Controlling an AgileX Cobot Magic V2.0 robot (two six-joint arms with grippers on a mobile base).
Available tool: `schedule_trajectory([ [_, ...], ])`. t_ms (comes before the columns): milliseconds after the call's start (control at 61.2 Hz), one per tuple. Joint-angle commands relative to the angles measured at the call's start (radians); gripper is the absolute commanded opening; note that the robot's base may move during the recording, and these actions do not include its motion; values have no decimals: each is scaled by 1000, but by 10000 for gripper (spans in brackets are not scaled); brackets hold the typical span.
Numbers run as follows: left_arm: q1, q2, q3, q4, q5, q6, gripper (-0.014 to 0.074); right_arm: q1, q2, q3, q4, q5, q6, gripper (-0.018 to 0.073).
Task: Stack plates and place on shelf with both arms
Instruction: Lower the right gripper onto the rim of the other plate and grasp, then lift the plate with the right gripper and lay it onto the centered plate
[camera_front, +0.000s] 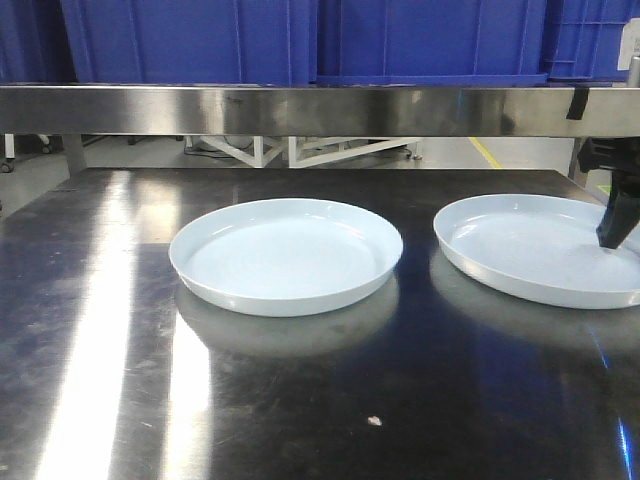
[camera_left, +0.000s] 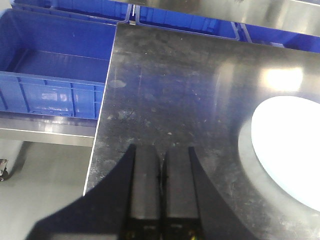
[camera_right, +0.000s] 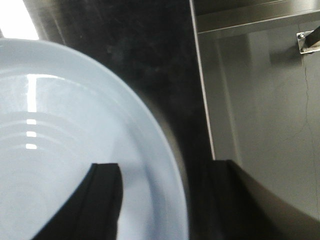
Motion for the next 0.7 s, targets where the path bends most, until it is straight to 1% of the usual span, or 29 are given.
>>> schedule_trajectory([
  [0, -7, -5, -28, -15, -80, -1, 86, 1, -30, -27, 5, -32, -5, 285],
  [16, -7, -5, -28, -15, -80, -1, 86, 1, -30, -27, 5, -33, -5, 243],
  [131, -7, -5, -28, -15, -80, -1, 86, 1, -36, -27, 5, -37, -5, 34],
  [196, -7, -5, -28, -15, -80, -1, 86, 1, -43, -27, 5, -43, -5, 69],
  [343, -7, -4, -28, -15, -80, -1, 86, 1, -90, -38, 5, -51, -5, 52],
  [539, -7, -2, -28, -15, -80, -1, 86, 2, -170, -107, 7, -35, -5, 52],
  [686, -7, -2, -28, -15, -80, -1, 86, 6, -228, -166, 39, -23, -5, 52],
])
